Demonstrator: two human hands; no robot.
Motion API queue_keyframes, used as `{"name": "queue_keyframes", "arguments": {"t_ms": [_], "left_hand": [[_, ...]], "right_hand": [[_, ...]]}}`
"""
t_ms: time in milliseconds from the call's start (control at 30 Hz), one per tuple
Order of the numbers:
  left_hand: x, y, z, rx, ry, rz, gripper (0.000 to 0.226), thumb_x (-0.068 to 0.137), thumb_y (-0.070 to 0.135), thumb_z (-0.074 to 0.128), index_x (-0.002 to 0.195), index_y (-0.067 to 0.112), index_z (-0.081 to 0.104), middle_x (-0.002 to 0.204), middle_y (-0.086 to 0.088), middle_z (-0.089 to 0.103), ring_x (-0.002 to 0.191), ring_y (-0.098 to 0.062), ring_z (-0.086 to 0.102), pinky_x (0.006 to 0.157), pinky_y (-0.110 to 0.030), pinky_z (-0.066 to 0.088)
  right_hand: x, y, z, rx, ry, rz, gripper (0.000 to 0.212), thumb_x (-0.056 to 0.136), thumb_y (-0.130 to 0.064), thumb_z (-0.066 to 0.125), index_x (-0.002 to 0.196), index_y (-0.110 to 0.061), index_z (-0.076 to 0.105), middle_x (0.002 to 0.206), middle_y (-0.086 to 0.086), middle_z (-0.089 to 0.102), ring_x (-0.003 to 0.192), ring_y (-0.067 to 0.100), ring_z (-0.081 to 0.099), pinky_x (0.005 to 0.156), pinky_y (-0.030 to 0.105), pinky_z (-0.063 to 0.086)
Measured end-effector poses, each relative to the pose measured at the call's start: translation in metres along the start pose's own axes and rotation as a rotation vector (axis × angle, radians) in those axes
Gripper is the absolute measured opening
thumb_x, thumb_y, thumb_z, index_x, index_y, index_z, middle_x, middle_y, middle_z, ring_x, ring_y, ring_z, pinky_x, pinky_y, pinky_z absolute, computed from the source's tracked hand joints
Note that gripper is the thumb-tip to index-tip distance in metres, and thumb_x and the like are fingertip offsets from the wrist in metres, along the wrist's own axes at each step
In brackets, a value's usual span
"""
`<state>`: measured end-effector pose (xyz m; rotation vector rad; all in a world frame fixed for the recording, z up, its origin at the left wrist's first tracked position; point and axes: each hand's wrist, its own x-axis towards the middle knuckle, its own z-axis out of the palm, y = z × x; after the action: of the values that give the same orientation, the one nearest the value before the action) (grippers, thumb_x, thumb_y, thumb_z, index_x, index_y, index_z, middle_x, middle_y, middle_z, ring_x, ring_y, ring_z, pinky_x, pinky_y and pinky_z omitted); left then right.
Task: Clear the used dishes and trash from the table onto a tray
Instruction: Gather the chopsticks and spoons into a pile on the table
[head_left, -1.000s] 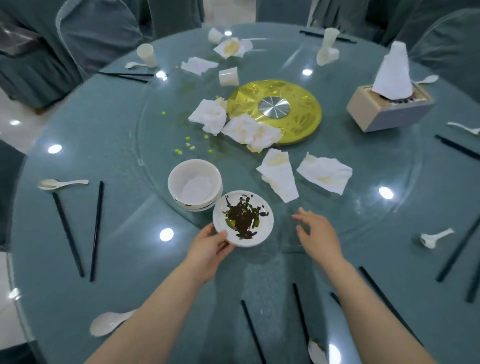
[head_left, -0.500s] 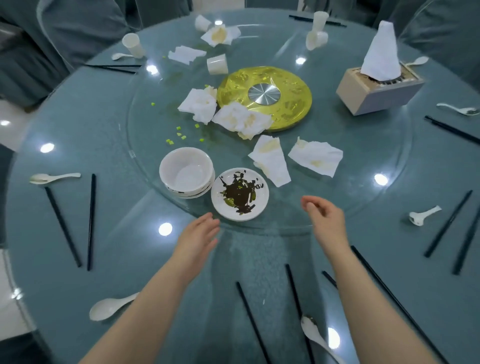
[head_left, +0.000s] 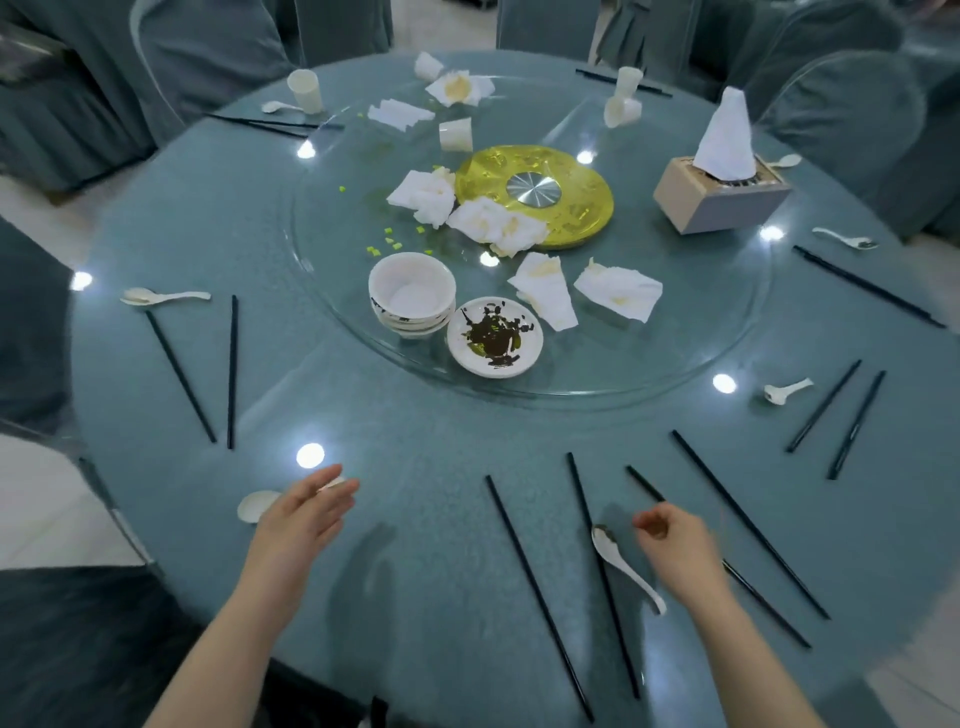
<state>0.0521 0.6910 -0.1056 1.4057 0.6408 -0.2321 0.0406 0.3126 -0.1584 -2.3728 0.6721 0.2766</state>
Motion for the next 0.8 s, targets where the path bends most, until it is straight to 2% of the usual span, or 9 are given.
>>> {"name": "queue_keyframes", "arguments": {"t_ms": [167,233,300,400,467,533,600,700,800], "left_hand": [[-0.014,-0.036,-0.020,0.213,0.043,0.042,0.033,0.095,0.000,0.045,0.124,0.009,0.058,0.121,-0.012,0.063,0.110,-0.020,0.056,0.096,-0.033,0.039],[-0.013,-0.054,-0.028,0.379,0.050,0.074,0.038,0.094,-0.004,0.044,0.128,0.009,0.056,0.129,-0.011,0.059,0.114,-0.019,0.053,0.092,-0.029,0.037],[-0.012,-0.069,-0.036,0.549,0.022,0.090,0.042,0.094,-0.001,0.046,0.134,0.010,0.051,0.138,-0.010,0.052,0.124,-0.022,0.049,0.097,-0.031,0.037],[-0.012,-0.088,-0.043,0.761,-0.099,0.094,0.056,0.094,0.007,0.051,0.147,0.010,0.031,0.155,-0.008,0.026,0.142,-0.021,0.025,0.115,-0.035,0.023],[-0.013,-0.099,-0.048,1.067,-0.170,0.119,0.066,0.096,0.022,0.050,0.151,0.014,0.015,0.160,-0.005,0.004,0.147,-0.020,0.006,0.117,-0.040,0.015],[-0.014,-0.105,-0.052,1.296,-0.205,0.145,0.073,0.096,0.035,0.047,0.153,0.019,0.003,0.160,-0.003,-0.011,0.147,-0.021,-0.003,0.116,-0.047,0.014],[-0.016,-0.106,-0.054,1.362,-0.224,0.159,0.075,0.096,0.038,0.045,0.152,0.021,-0.002,0.159,-0.002,-0.015,0.147,-0.021,-0.007,0.116,-0.049,0.014],[-0.015,-0.105,-0.056,1.404,-0.249,0.180,0.075,0.097,0.038,0.045,0.152,0.019,-0.003,0.159,-0.003,-0.014,0.147,-0.022,-0.006,0.118,-0.045,0.014],[-0.015,-0.103,-0.060,1.396,-0.273,0.189,0.076,0.097,0.037,0.045,0.152,0.019,-0.002,0.159,-0.003,-0.014,0.147,-0.021,-0.007,0.118,-0.043,0.013]], "right_hand": [[-0.049,0.015,0.014,-0.038,-0.044,0.029,0.020,0.080,-0.006,0.060,0.073,-0.024,0.063,0.069,-0.007,0.064,0.067,0.015,0.058,0.056,0.021,0.037],[-0.062,0.021,0.022,-0.094,-0.053,0.059,0.011,0.083,-0.012,0.060,0.081,-0.022,0.063,0.076,-0.004,0.065,0.075,0.019,0.060,0.063,0.024,0.042],[-0.070,0.026,0.032,-0.124,-0.027,0.074,0.005,0.085,-0.018,0.064,0.089,-0.018,0.062,0.083,-0.001,0.065,0.080,0.020,0.059,0.070,0.027,0.045],[-0.078,0.025,0.047,-0.119,0.003,0.051,0.010,0.087,-0.020,0.065,0.093,-0.014,0.059,0.090,0.002,0.062,0.083,0.021,0.058,0.073,0.031,0.047],[-0.081,0.019,0.056,-0.129,0.004,0.029,0.008,0.088,-0.018,0.062,0.092,-0.013,0.058,0.093,0.005,0.061,0.087,0.023,0.058,0.074,0.033,0.048],[-0.085,0.012,0.065,-0.129,0.004,-0.013,0.006,0.088,-0.018,0.062,0.089,-0.014,0.056,0.093,0.005,0.062,0.086,0.023,0.059,0.075,0.034,0.049],[-0.090,0.005,0.073,-0.119,-0.008,-0.048,0.013,0.088,-0.025,0.063,0.085,-0.017,0.053,0.094,0.005,0.061,0.084,0.021,0.057,0.075,0.033,0.048],[-0.097,-0.004,0.081,-0.180,-0.064,-0.067,0.035,0.077,-0.049,0.071,0.081,-0.023,0.049,0.090,-0.004,0.051,0.084,0.017,0.050,0.067,0.028,0.038],[-0.099,-0.008,0.088,-0.274,-0.123,-0.097,0.033,0.074,-0.049,0.073,0.073,-0.026,0.049,0.088,-0.006,0.047,0.085,0.016,0.049,0.069,0.027,0.040]]}}
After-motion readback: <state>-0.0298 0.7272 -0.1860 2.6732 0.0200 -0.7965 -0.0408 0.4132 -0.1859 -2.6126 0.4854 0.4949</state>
